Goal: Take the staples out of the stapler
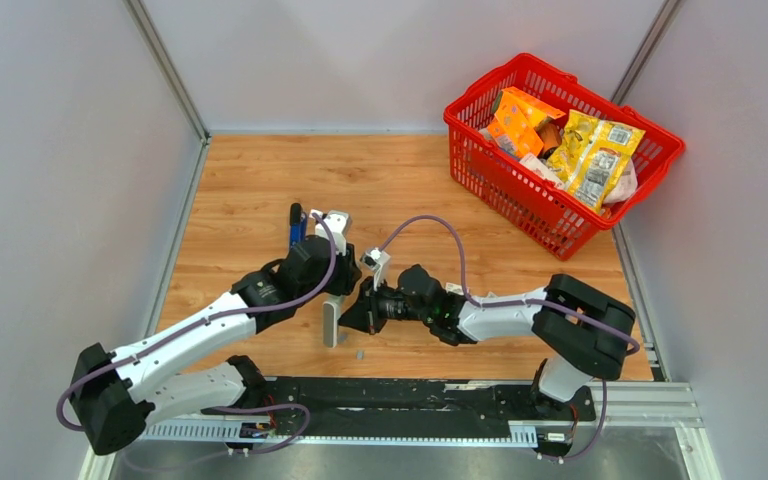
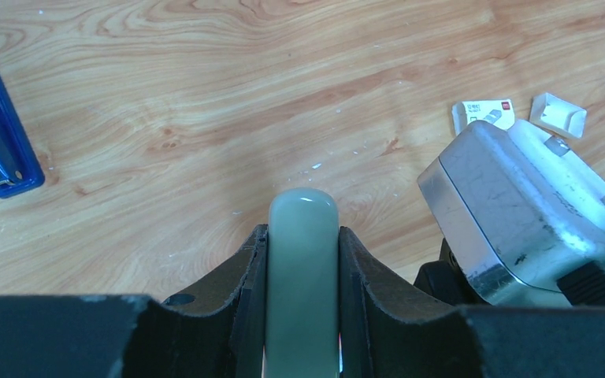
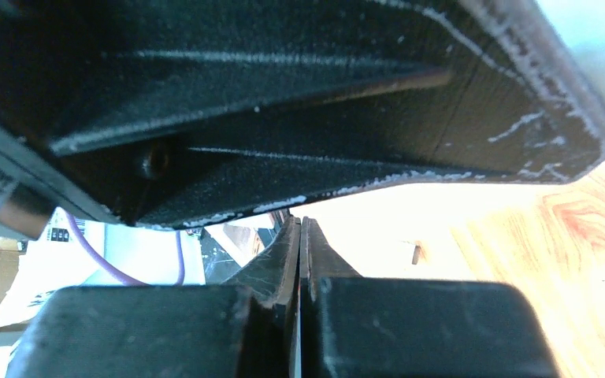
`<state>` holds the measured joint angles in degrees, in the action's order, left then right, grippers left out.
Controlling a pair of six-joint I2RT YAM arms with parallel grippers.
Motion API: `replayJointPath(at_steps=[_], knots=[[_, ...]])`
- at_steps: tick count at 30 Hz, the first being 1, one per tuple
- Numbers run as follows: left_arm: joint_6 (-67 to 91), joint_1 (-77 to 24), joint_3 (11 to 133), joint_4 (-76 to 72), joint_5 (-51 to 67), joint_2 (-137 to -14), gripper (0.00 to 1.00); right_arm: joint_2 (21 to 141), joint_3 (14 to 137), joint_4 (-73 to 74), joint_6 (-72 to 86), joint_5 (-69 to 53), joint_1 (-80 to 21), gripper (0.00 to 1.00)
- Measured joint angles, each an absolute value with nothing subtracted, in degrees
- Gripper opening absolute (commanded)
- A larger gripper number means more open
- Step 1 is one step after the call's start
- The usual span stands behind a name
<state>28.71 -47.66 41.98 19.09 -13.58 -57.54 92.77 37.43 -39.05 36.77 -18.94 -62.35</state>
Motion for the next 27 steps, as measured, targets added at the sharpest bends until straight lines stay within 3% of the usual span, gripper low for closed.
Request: replayJointPath(at_steps=[15, 27], knots=[[26.7, -47.7, 48.6, 21.6, -7.3, -54.0, 0.0, 80.4, 37.5, -29.1, 30.7, -14.6, -63.2, 0.01], [22.9, -47.5, 53.5, 21.5, -6.5, -52.0, 0.0, 68.2, 37.6, -12.5, 24.2, -7.2, -64.8, 0.01]])
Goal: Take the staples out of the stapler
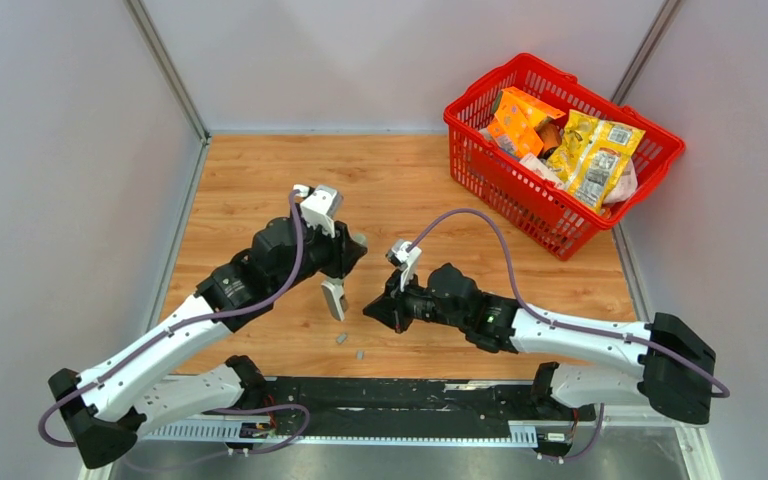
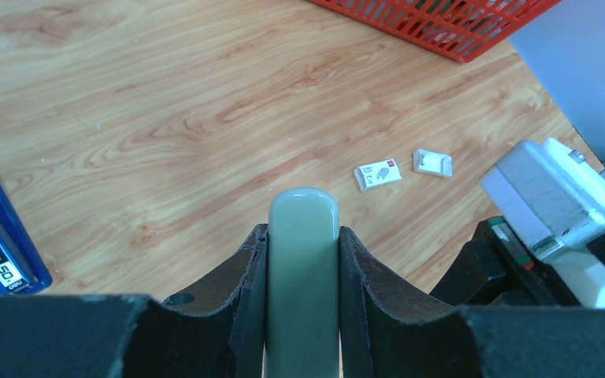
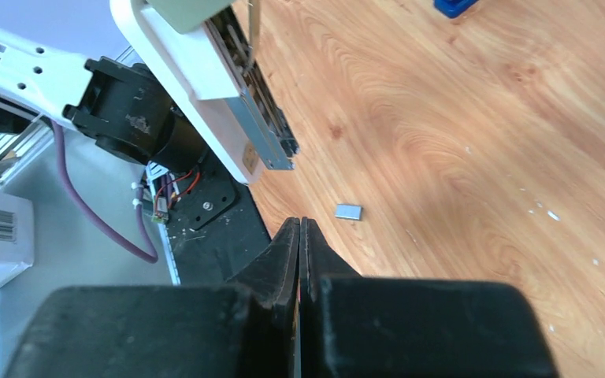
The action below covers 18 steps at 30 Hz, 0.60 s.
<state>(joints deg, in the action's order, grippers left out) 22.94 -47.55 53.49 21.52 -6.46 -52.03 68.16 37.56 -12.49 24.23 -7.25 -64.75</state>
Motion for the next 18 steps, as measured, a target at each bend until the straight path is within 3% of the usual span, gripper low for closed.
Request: replayJointPath(at_steps=[18], knots=[[21.6, -47.5, 52.0, 11.2, -8.5, -48.5, 0.0, 66.2, 38.7, -9.5, 26.0, -9.6, -68.2, 0.0]])
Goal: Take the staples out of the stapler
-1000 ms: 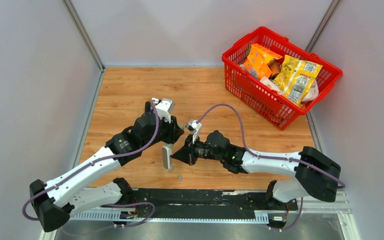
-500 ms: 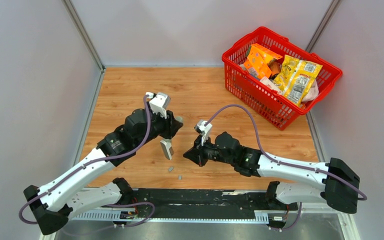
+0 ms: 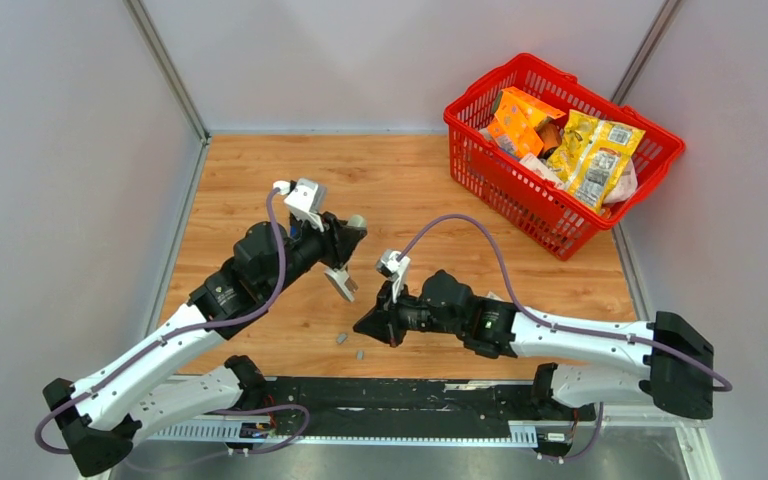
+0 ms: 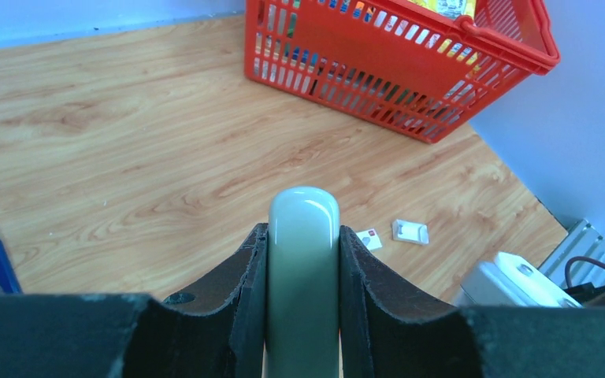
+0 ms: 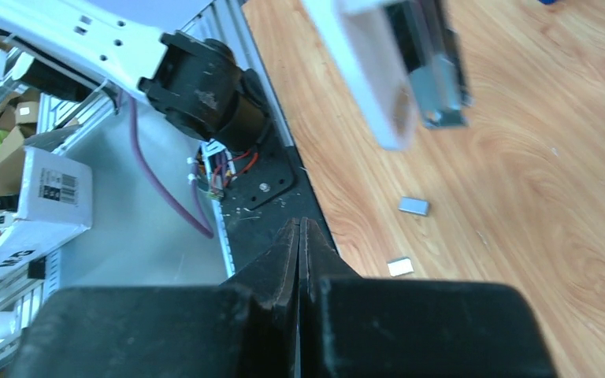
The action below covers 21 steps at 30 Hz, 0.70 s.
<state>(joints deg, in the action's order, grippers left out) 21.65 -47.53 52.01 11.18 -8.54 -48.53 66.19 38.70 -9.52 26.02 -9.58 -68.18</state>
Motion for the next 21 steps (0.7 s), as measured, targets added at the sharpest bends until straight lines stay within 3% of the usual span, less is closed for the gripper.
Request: replayJointPath(at_steps=[21], knots=[[24.0, -47.5, 49.4, 5.9, -7.8, -45.8, 0.0, 74.7, 48.4, -8.7, 24.3, -0.3, -70.0, 0.0]])
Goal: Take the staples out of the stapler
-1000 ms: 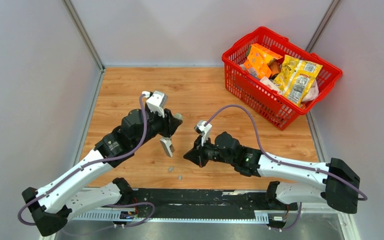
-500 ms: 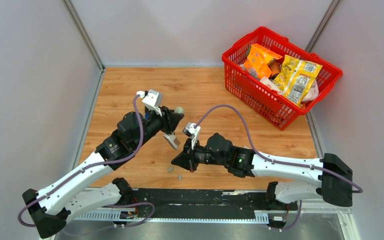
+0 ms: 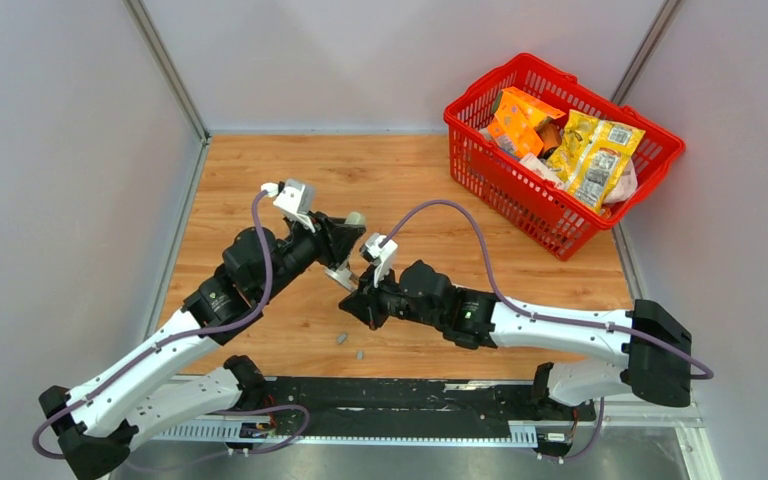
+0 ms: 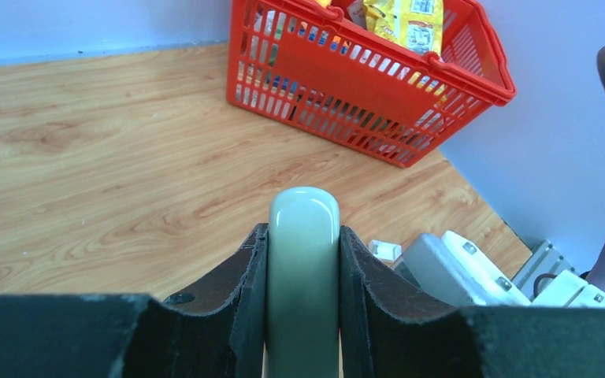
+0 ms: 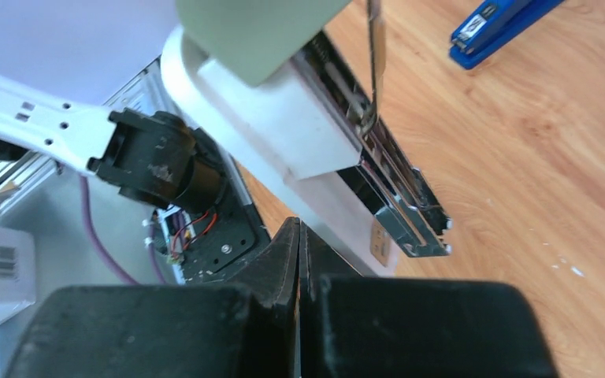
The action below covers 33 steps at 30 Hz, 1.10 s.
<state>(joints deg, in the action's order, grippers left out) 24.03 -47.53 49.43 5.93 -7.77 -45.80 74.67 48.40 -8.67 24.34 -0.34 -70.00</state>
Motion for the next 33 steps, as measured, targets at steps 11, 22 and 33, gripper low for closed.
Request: replayJointPath(at_steps=[11, 22, 33], knots=[[27.6, -47.5, 49.4, 9.0, -5.1, -44.3, 0.0, 74.0, 51.4, -3.8, 19.3, 10.8, -69.4, 0.0], [28.0, -47.5, 49.4, 10.5, -3.4, -42.4, 0.0, 67.1, 51.5, 1.8, 15.2, 17.8, -69.0, 0.0], [27.8, -47.5, 49.2, 8.1, 7.3, -42.9, 0.0, 58.0, 50.4, 5.9, 12.2, 14.8, -67.3, 0.0]])
